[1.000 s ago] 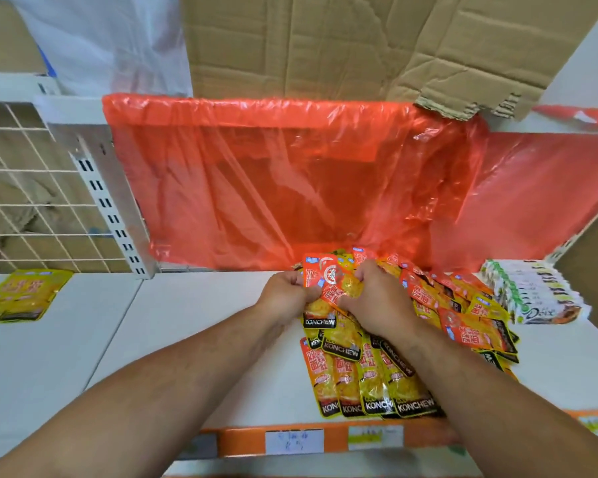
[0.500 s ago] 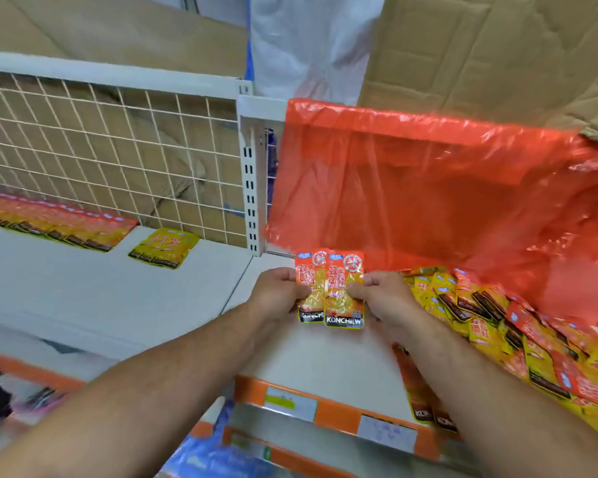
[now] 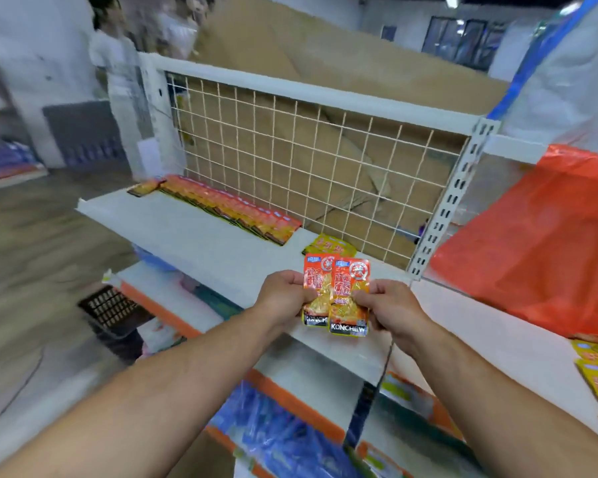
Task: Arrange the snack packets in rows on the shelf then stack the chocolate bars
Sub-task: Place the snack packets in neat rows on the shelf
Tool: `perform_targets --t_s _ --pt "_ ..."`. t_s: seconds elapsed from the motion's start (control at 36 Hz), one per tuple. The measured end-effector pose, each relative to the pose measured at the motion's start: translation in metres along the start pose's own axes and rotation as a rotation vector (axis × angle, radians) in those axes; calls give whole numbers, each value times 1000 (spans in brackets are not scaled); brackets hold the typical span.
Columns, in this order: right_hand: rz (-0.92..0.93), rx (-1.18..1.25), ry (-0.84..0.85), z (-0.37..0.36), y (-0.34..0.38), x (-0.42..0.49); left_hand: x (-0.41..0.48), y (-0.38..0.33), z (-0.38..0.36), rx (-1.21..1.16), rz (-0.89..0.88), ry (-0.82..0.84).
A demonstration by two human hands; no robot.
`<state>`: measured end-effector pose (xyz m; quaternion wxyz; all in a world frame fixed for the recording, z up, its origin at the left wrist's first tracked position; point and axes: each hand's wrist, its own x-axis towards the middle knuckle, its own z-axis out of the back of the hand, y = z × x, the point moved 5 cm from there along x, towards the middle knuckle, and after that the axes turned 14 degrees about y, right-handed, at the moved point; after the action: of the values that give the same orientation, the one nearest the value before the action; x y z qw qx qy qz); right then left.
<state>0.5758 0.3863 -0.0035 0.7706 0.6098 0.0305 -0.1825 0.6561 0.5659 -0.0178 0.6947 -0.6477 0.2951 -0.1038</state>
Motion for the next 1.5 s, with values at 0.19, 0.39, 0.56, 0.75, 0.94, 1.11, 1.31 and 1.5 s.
perform_targets --t_s 0.19,0.39,0.56,0.75,0.94,1.11,1.31,1.5 --pt "13 -2 98 -91 33 40 -7 4 105 -45 -13 -109" --pt "44 -35 166 -141 62 87 5 5 170 -101 -4 -178" --pt "78 -44 223 -166 83 145 39 -2 214 -73 4 -225" --pt "93 -45 295 -193 107 219 83 -25 265 -48 -5 -303" --pt "122 -91 338 -218 129 273 122 -29 309 -86 -5 -359" --pt "104 -89 316 -239 137 314 154 -33 348 -68 15 -335" --pt "39 -83 251 -270 146 365 203 -41 406 9 7 -295" --pt "7 -30 136 -324 168 418 262 -49 488 151 4 -208"
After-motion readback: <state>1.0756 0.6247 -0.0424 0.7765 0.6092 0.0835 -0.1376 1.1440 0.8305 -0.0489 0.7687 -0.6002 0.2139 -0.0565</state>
